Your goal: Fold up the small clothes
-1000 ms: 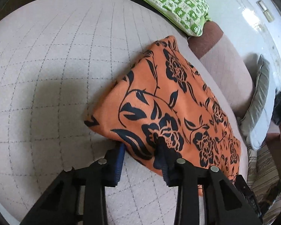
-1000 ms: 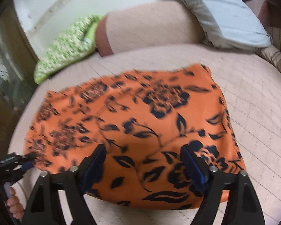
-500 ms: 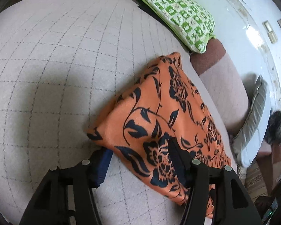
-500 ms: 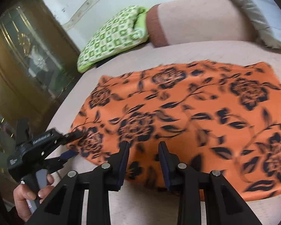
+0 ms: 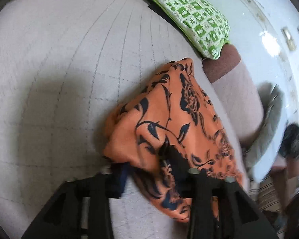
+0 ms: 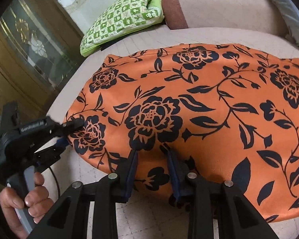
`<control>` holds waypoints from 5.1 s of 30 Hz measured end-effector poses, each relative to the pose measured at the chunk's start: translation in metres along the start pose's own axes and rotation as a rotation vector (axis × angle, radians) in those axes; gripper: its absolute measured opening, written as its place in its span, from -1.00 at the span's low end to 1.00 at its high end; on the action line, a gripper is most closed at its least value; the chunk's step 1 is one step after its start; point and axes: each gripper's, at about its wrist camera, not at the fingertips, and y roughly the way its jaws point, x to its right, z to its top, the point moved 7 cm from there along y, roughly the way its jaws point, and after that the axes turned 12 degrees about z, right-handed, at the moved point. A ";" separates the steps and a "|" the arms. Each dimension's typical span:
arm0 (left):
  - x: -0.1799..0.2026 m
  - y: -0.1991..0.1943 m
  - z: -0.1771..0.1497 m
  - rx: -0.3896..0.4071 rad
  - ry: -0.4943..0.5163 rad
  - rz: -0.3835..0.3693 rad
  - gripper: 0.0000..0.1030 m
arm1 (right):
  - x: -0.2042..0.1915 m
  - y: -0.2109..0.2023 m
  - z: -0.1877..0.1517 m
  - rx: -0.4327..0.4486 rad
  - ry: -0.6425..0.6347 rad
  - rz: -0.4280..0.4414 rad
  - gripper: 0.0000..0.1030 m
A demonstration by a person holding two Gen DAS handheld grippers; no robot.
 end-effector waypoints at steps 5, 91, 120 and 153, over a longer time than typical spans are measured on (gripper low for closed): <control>0.011 0.001 0.000 0.034 0.053 0.035 -0.11 | 0.000 0.002 -0.002 -0.010 -0.016 0.002 -0.36; 0.182 -0.022 -0.144 0.436 0.993 0.072 -0.75 | 0.022 -0.009 0.214 -0.095 0.055 0.055 -0.74; 0.260 -0.013 -0.253 0.269 1.165 -0.204 -0.75 | 0.231 -0.136 0.165 0.095 0.332 0.001 -0.74; 0.225 -0.064 -0.157 0.452 1.266 -0.121 0.37 | 0.169 -0.197 0.113 0.099 0.256 0.054 -0.58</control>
